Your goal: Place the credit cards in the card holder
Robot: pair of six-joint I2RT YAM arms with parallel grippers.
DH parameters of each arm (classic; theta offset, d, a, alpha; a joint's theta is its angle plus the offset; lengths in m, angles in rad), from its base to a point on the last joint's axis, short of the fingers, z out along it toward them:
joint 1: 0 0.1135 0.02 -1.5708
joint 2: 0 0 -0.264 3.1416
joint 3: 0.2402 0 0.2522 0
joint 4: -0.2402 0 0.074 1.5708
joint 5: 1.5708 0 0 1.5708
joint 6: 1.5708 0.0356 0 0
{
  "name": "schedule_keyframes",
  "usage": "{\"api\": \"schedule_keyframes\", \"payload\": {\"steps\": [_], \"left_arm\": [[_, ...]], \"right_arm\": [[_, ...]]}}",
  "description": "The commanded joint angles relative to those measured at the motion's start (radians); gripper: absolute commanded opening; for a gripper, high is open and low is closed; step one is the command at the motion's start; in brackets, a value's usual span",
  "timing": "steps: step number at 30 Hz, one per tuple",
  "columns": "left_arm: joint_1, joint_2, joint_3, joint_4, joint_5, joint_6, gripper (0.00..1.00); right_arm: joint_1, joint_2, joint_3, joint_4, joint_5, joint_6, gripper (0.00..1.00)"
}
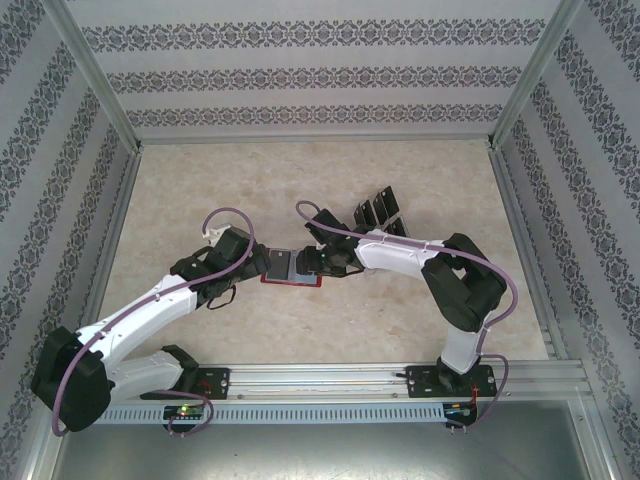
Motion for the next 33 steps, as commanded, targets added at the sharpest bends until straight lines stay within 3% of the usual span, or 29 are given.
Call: {"api": "schedule_keyframes", "payload": {"steps": [1, 21, 33], "left_arm": [[0.005, 0.001, 0.026, -0.004, 0.002, 0.022, 1.0], [0.005, -0.001, -0.004, 0.025, 0.005, 0.015, 1.0], [0.005, 0.007, -0.014, 0.046, 0.013, 0.015, 1.0]], "right_arm": [[0.006, 0.003, -0.009, 0.001, 0.035, -0.018, 0.54], [0.016, 0.07, 0.04, 0.011, 0.005, -0.021, 0.53], [0.047, -0.04, 0.033, -0.041, 0.08, 0.003, 0.52]]}}
